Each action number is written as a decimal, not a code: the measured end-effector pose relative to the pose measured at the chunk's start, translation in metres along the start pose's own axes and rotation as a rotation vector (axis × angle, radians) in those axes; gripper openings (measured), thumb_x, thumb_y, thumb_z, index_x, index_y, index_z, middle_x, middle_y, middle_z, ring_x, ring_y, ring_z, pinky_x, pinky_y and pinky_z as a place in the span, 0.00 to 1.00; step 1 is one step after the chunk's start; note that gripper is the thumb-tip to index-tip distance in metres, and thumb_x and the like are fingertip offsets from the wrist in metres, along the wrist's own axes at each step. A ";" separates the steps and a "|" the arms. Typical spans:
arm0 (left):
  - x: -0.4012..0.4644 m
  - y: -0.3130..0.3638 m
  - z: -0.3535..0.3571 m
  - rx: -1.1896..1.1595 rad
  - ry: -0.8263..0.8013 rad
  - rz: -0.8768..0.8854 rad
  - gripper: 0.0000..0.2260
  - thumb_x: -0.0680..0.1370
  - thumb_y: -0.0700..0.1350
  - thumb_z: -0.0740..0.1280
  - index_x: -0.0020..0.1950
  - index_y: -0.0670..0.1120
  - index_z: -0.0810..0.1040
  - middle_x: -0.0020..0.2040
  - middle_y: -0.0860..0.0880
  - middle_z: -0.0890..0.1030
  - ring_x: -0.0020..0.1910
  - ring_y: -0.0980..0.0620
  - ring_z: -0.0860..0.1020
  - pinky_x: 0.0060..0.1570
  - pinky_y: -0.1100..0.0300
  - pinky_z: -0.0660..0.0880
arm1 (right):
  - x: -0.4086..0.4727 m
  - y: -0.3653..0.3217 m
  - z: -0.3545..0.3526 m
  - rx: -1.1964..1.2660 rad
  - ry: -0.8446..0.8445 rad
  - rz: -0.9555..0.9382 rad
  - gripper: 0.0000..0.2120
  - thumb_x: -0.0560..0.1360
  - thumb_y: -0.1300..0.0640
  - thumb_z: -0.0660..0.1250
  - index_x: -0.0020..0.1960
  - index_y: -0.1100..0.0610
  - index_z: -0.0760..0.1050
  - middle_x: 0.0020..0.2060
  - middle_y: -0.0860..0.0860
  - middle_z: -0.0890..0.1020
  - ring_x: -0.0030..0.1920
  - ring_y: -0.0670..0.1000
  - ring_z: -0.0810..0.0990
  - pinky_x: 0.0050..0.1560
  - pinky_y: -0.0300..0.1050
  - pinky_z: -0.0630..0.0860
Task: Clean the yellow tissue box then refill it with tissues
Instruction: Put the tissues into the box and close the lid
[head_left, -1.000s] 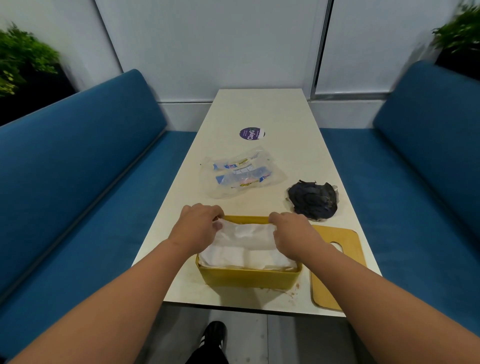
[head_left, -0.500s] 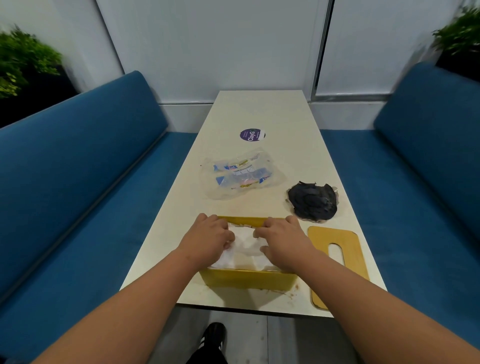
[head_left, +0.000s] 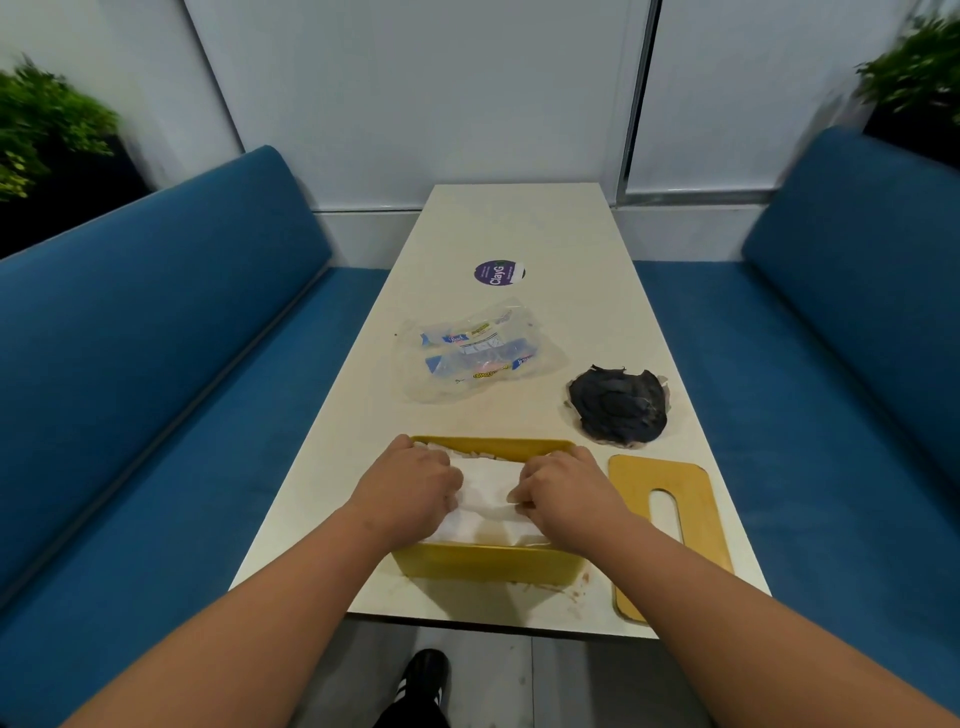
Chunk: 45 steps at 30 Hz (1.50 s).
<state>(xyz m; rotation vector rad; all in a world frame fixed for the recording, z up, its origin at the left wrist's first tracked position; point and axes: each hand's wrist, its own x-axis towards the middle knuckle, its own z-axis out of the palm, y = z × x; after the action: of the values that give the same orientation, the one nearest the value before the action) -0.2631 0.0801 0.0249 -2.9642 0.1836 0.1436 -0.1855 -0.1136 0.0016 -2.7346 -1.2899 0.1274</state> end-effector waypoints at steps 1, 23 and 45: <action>0.000 0.001 0.000 -0.016 0.002 0.000 0.13 0.81 0.51 0.57 0.57 0.53 0.79 0.51 0.53 0.79 0.52 0.50 0.76 0.53 0.58 0.61 | 0.002 -0.001 0.001 -0.010 -0.010 0.009 0.13 0.80 0.51 0.61 0.61 0.43 0.80 0.56 0.43 0.80 0.57 0.50 0.74 0.56 0.48 0.61; 0.006 0.010 -0.024 -0.028 -0.071 -0.070 0.13 0.81 0.55 0.58 0.62 0.56 0.78 0.58 0.53 0.78 0.58 0.50 0.75 0.56 0.55 0.64 | -0.004 0.012 -0.021 0.150 0.035 0.066 0.20 0.77 0.42 0.63 0.65 0.49 0.77 0.59 0.49 0.80 0.59 0.52 0.76 0.61 0.47 0.70; 0.033 0.042 -0.043 -0.263 -0.318 -0.027 0.59 0.60 0.71 0.74 0.80 0.55 0.44 0.80 0.52 0.53 0.78 0.47 0.55 0.75 0.45 0.57 | -0.083 0.124 0.033 0.272 -0.082 1.081 0.16 0.70 0.45 0.71 0.43 0.56 0.70 0.48 0.54 0.77 0.40 0.51 0.77 0.36 0.42 0.77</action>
<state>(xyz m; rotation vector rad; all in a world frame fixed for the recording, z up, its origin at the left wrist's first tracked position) -0.2326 0.0277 0.0566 -3.1418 0.0874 0.6782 -0.1479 -0.2538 -0.0464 -2.8344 0.3061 0.4520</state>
